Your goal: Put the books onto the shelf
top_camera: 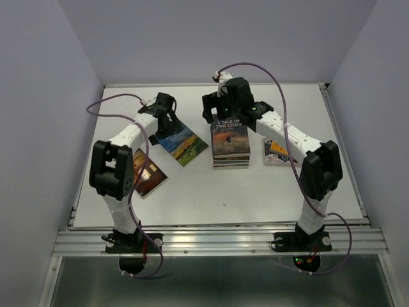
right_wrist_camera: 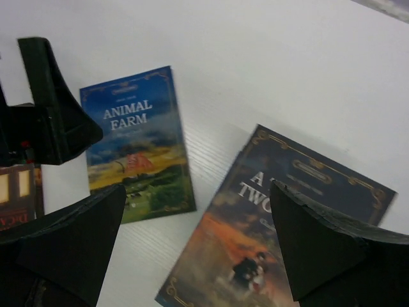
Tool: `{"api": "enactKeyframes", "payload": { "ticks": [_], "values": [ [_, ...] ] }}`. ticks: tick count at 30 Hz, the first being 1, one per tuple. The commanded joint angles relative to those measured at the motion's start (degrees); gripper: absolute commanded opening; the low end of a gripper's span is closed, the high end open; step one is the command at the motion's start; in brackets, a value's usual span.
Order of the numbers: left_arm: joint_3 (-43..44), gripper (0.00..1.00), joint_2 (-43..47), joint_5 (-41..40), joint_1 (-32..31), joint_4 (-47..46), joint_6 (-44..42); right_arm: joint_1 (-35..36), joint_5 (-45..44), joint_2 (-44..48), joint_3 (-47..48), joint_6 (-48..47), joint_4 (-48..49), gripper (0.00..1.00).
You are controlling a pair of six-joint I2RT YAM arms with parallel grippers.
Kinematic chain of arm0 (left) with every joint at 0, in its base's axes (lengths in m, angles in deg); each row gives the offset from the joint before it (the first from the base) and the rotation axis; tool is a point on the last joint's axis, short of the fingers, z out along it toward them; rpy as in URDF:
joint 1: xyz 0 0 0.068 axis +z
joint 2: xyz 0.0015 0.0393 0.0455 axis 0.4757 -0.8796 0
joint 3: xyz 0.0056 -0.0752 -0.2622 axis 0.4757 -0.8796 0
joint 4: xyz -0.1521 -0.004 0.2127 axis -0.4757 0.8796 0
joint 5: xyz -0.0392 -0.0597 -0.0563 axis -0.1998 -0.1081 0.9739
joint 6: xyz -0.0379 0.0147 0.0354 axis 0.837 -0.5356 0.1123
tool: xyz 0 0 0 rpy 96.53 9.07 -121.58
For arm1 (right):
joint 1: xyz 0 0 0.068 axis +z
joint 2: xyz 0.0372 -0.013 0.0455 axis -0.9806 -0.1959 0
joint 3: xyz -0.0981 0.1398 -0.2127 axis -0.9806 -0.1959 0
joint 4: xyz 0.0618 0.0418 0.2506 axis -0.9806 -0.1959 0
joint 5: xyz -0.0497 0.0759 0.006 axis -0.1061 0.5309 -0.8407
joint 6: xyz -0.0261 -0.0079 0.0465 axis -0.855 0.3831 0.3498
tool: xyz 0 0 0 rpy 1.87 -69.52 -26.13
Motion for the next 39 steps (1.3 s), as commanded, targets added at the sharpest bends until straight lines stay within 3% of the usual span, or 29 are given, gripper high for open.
{"api": "enactKeyframes", "payload": {
  "ticks": [1, 6, 14, 18, 21, 34, 39],
  "values": [
    [-6.92, 0.99, 8.75, 8.53, 5.31, -6.7, 2.02, 1.35, 5.87, -7.43, 6.43, -0.01, 0.3, 1.0],
    [-14.58, 0.99, 10.7, 18.9, 7.25, -15.75, -0.17, 5.38, 7.9, -20.59, 17.14, -2.11, -3.38, 1.0],
    [-19.33, 0.98, 9.12, 23.23, 9.01, -21.3, 1.84, 5.92, 2.37, -38.9, 37.54, -2.29, -11.83, 1.0],
    [-19.85, 0.95, 8.06, 23.15, 9.1, -21.31, 2.55, 5.92, 3.67, -40.66, 36.33, -2.03, -11.83, 0.95],
    [-21.17, 0.9, 7.45, 22.1, 9.18, -21.22, 3.77, 5.92, 5.78, -41.02, 34.66, -0.54, -11.83, 0.84],
    [-21.26, 0.83, 3.15, 17.17, 9.27, -17.17, 9.49, 7.15, 5.8, -39.09, 27.1, 1.39, -12.01, 0.71],
    [-18.54, 0.73, -1.25, 19.1, 8.92, -18.67, 9.84, 7.15, 7.01, -37.59, 24.81, 2.89, -12.71, 0.55]
  ]
}}
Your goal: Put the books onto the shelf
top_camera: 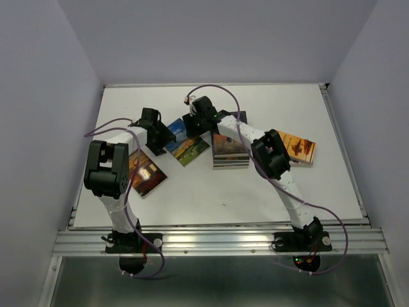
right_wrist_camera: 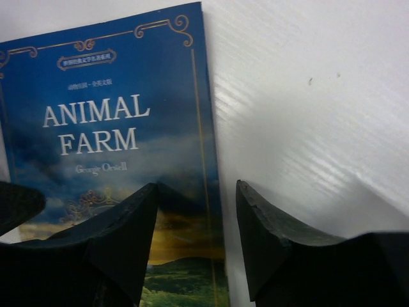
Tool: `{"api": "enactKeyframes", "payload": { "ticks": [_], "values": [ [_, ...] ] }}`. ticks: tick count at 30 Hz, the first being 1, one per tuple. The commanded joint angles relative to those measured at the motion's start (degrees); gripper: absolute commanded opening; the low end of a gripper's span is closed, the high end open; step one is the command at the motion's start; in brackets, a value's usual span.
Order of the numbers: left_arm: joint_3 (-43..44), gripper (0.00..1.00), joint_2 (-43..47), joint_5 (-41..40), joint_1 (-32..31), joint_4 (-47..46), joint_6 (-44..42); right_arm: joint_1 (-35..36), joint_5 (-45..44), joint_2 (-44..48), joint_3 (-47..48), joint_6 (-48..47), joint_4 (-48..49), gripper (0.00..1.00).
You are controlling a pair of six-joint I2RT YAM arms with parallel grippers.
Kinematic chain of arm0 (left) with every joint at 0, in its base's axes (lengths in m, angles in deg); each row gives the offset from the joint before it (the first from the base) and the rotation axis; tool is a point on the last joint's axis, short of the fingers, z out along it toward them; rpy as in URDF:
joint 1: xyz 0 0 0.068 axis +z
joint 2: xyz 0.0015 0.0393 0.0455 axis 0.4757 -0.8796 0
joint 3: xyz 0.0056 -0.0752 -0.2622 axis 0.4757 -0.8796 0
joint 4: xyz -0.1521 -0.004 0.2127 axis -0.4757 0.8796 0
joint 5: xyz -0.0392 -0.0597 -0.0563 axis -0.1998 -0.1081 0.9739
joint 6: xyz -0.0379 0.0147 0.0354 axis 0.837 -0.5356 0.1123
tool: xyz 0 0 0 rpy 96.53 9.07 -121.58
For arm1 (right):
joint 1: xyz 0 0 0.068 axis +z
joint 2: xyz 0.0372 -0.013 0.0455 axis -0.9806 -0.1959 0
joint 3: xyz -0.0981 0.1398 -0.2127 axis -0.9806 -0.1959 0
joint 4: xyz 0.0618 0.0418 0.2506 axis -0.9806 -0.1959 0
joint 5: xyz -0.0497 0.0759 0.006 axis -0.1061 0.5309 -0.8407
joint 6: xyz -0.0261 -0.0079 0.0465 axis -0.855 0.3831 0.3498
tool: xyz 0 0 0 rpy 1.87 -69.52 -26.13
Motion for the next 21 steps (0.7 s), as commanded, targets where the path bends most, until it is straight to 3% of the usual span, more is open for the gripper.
{"api": "enactKeyframes", "payload": {
  "ticks": [1, 6, 11, 16, 21],
  "values": [
    [1.04, 0.71, -5.21, -0.07, -0.37, 0.83, 0.6, 0.96, 1.86, 0.79, -4.19, 1.76, -6.68, 0.54],
    [1.75, 0.63, -4.96, 3.7, -1.6, -4.6, 0.07, 0.96, 5.01, 0.71, -5.17, 3.07, -7.38, 0.47],
    [-0.34, 0.62, -1.53, 8.62, -2.57, -12.16, -0.46, 0.96, 9.07, 0.7, -5.78, 4.39, -7.65, 0.44],
    [-6.76, 0.62, 5.84, 17.67, -2.57, -29.45, 2.52, 0.96, 12.49, 0.88, -7.27, 5.88, -7.91, 0.43],
    [-8.62, 0.62, 9.98, 20.59, -3.79, -37.04, 1.92, 0.96, 14.87, 0.7, -7.37, 7.03, -7.91, 0.43]
  ]
}}
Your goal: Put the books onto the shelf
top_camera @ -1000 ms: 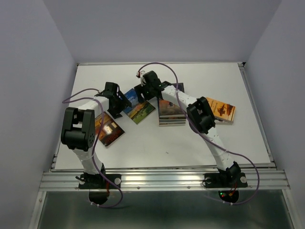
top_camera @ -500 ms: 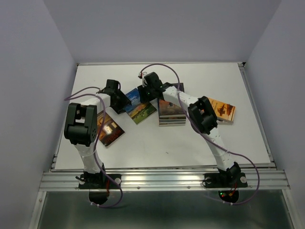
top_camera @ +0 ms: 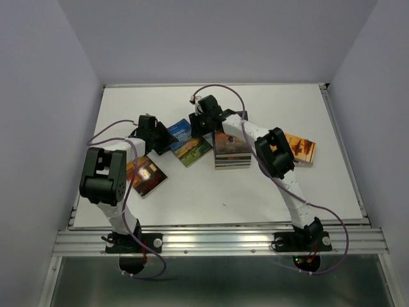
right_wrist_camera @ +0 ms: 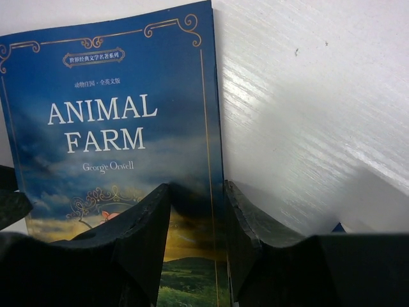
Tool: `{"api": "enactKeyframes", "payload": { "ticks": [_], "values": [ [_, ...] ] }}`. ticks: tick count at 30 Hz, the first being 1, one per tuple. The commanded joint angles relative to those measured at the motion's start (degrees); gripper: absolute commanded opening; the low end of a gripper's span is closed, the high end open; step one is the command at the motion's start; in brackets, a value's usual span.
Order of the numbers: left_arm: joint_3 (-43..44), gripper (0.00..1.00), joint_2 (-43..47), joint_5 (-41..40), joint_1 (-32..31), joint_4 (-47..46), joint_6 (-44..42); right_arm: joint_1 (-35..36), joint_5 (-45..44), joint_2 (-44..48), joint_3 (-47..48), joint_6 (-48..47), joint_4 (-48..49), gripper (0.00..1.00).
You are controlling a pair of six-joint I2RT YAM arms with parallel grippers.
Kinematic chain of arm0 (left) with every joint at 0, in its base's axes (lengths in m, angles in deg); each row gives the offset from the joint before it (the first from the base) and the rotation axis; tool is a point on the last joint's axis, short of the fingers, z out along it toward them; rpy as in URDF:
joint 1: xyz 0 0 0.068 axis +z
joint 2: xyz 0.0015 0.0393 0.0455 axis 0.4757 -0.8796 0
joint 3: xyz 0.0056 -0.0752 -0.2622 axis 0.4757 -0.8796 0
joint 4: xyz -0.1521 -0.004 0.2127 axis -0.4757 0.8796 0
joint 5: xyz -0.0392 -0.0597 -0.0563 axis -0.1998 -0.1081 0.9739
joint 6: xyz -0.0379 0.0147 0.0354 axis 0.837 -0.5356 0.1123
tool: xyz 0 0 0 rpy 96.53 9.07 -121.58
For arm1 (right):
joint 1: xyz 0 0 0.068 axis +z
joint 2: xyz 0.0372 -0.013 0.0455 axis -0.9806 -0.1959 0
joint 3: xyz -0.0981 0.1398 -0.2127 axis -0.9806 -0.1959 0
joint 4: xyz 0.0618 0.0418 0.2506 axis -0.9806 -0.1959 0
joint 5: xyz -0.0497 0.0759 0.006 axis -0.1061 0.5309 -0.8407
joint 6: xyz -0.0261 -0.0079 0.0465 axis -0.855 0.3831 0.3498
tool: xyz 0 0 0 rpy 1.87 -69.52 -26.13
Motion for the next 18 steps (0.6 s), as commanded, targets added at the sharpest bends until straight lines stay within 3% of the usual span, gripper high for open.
{"api": "enactKeyframes", "payload": {
  "ticks": [1, 8, 18],
  "values": [
    [1.17, 0.62, 6.1, 15.08, -4.04, -19.61, 2.59, 2.75, 10.09, -1.87, -2.71, 3.92, -8.85, 0.43],
    [-0.5, 0.62, 8.38, 13.43, -5.36, -22.43, 2.51, 2.75, 10.27, -1.26, -3.15, 4.81, -8.94, 0.43],
    [1.0, 0.57, 2.85, 12.72, -6.15, -22.43, 2.33, 2.75, 10.36, -0.73, -3.67, 5.42, -8.85, 0.43]
  ]
}}
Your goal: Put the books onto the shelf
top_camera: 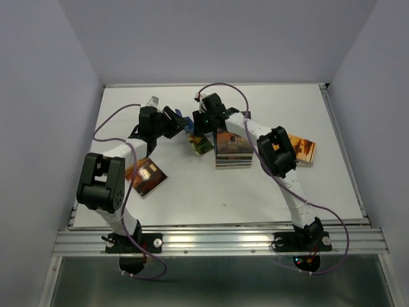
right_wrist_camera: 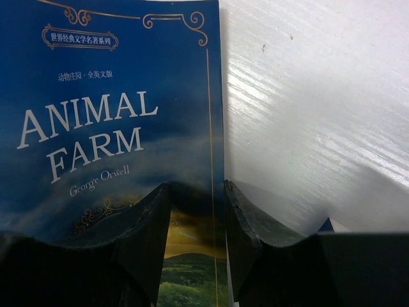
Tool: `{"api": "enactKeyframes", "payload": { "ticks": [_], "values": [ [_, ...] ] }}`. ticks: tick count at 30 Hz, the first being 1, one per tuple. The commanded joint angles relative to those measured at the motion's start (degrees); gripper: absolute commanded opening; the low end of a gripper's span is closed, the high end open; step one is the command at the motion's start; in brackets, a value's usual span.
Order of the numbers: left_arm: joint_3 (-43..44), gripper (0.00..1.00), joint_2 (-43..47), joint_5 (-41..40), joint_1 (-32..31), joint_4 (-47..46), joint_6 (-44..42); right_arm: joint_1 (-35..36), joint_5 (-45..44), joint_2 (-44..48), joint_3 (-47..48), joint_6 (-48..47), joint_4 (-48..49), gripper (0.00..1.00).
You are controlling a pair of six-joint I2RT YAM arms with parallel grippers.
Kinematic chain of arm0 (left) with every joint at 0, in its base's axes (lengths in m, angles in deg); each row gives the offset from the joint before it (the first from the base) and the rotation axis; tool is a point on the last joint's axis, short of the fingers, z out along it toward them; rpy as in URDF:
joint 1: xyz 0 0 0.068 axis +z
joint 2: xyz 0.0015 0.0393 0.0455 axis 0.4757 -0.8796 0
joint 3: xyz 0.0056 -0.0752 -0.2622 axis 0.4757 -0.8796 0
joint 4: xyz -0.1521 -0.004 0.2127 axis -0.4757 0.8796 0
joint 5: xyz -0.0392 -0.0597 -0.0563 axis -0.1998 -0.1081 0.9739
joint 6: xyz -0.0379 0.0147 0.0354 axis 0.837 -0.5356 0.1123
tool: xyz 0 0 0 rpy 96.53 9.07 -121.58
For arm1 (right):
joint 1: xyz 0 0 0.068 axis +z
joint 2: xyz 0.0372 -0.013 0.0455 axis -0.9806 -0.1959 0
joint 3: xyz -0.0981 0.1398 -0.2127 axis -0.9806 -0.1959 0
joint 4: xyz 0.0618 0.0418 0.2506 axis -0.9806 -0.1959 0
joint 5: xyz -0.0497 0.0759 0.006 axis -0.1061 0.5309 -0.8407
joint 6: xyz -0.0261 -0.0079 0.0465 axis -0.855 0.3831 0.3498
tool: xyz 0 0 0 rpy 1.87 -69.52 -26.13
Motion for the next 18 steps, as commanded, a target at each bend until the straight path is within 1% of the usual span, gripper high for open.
{"api": "enactKeyframes", "payload": {
  "ticks": [1, 2, 3, 6, 11, 16, 18],
  "values": [
    [1.78, 0.56, -2.62, 3.17, -3.07, -3.35, 1.11, 4.44, 8.91, -0.97, -3.41, 2.56, -8.83, 0.43],
    [2.05, 0.56, -2.71, 2.2, -3.07, -2.21, 1.1, 4.44, 8.74, -0.97, -3.5, 2.65, -8.83, 0.43],
    [2.66, 0.56, -3.23, -0.94, -3.33, 2.06, -0.2, 4.44, 8.74, -0.8, -3.59, 2.65, -8.74, 0.44],
    [5.38, 0.55, -5.24, -6.05, -4.03, 9.89, -2.67, 4.44, 9.08, -0.62, -3.77, 2.91, -8.65, 0.43],
    [5.21, 0.54, -8.33, -8.26, -4.47, 11.77, -2.32, 4.44, 9.0, -0.27, -3.94, 3.17, -8.57, 0.44],
    [5.92, 0.47, -10.88, -8.71, -5.0, 13.09, -2.06, 4.44, 10.05, -0.18, -4.12, 3.61, -8.48, 0.44],
    [5.92, 0.4, -10.01, -8.97, -5.26, 13.09, -1.71, 4.44, 10.14, -0.09, -4.29, 3.7, -8.39, 0.44]
  ]
}}
